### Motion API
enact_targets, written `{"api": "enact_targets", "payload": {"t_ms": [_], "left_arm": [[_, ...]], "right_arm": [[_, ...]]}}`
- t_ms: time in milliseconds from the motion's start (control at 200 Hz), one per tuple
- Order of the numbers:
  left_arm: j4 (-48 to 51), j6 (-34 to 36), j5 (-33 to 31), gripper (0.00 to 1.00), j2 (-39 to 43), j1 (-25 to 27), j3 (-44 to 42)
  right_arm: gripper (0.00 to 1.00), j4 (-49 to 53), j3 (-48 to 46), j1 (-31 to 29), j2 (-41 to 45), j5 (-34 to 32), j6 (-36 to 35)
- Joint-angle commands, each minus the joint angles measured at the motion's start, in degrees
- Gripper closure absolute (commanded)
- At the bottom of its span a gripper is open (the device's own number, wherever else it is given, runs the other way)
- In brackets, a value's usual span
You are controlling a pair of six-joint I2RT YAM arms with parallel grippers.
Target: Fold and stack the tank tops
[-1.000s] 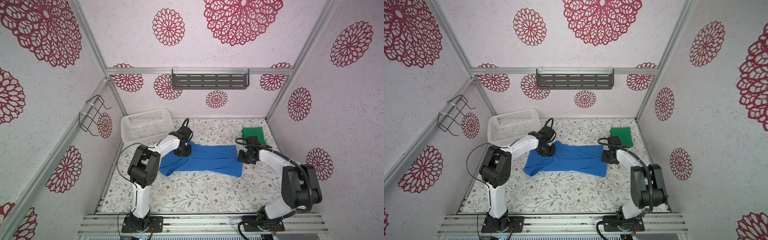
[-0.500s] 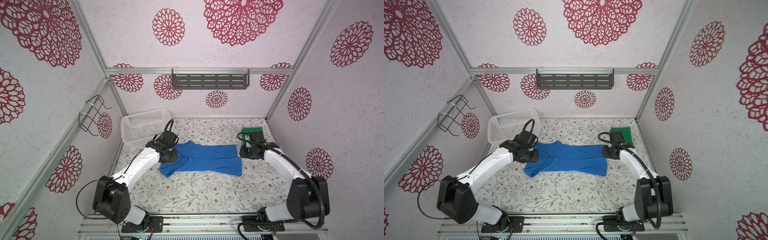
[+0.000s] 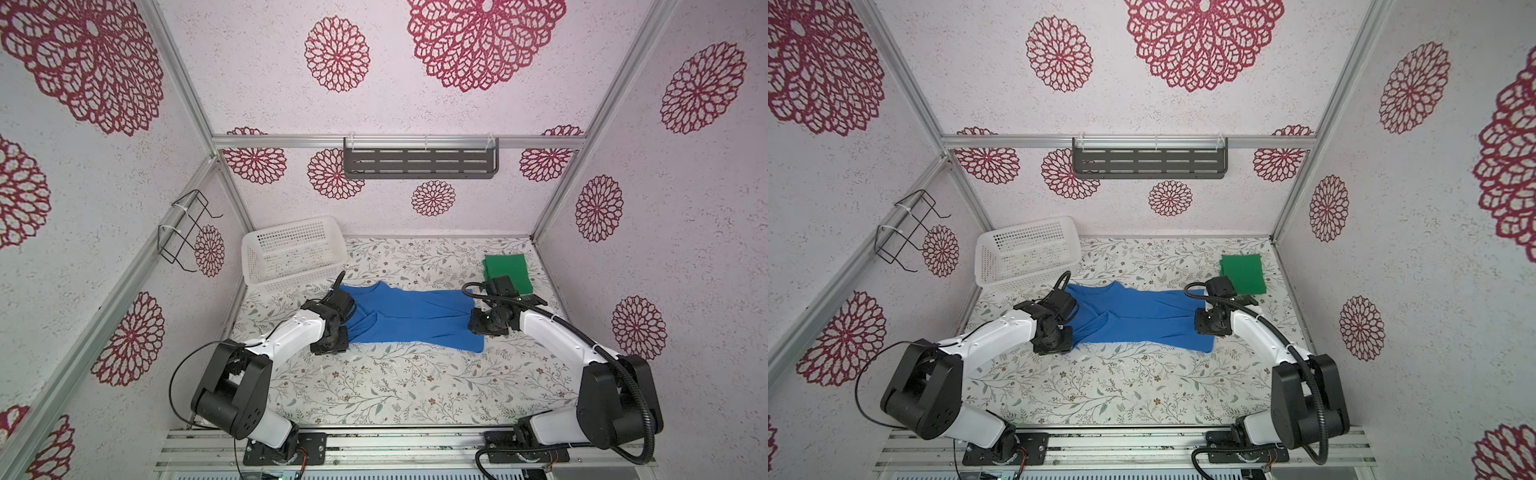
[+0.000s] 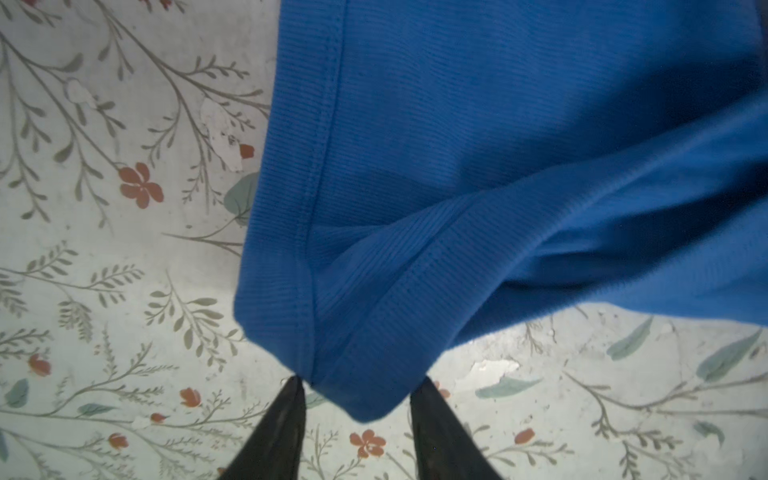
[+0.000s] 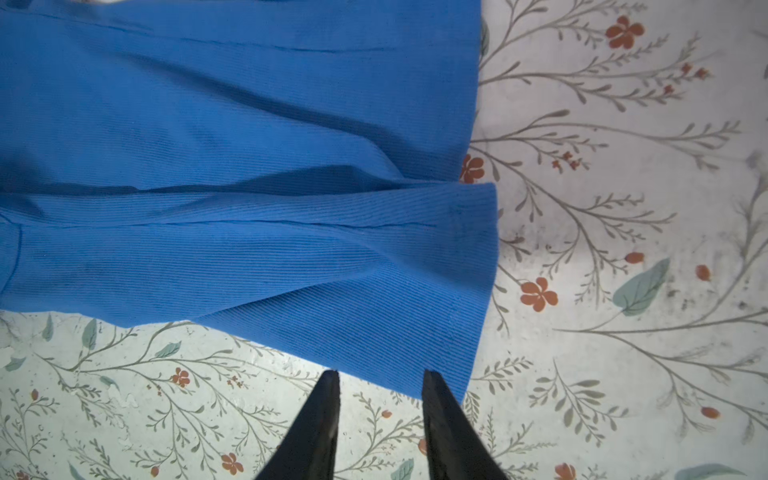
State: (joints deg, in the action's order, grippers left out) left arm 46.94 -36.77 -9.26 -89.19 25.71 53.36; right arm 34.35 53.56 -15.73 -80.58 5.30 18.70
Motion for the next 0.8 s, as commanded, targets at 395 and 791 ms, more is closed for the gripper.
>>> {"api": "enact_targets", "payload": {"t_ms": [395, 791], "left_arm": [[-0.34, 1.78, 2.87, 1.00, 2.29, -5.62, 6.44], [-4.72, 6.95, 12.31, 1.00, -8.89, -20.95, 10.73]], "right_arm": [[0.64, -4.14, -0.98, -3.68, -2.07, 2.61, 3.60], [0.69, -10.01, 3.05, -2.23, -16.97, -1.38, 0.88]]}}
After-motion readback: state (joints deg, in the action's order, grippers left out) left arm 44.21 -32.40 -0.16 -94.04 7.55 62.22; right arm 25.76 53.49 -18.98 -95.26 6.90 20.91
